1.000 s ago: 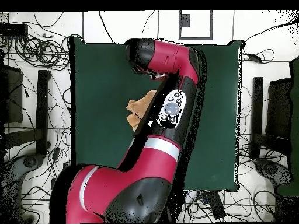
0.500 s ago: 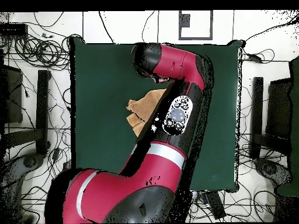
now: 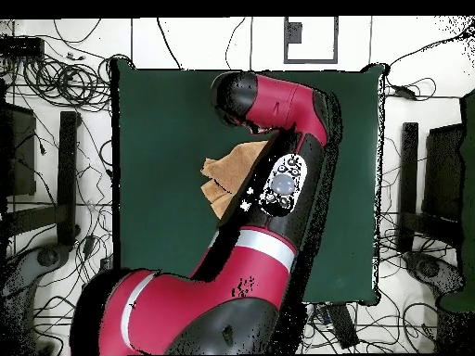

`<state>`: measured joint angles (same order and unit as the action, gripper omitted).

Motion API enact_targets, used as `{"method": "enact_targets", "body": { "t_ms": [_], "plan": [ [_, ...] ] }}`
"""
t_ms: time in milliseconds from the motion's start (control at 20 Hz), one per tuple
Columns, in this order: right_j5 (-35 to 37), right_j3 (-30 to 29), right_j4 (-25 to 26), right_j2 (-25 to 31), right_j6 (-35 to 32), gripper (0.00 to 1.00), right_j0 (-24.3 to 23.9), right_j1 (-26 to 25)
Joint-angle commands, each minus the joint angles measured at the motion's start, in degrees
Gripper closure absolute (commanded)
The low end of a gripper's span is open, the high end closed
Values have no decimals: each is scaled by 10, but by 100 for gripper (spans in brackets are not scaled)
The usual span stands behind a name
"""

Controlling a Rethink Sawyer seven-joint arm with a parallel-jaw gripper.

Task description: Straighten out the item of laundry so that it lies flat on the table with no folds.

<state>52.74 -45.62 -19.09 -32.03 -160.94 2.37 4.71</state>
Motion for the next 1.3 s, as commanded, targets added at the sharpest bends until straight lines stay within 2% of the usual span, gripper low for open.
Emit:
{"method": "enact_targets", "body": {
  "t_ms": [50,650,1300],
  "plan": [
    [-19,-73,29,76,29,0,-6,-16],
    [-1,-56,50,99,73,0,-36,-9],
    [14,-34,81,100,72,0,-47,-11]
  ]
}}
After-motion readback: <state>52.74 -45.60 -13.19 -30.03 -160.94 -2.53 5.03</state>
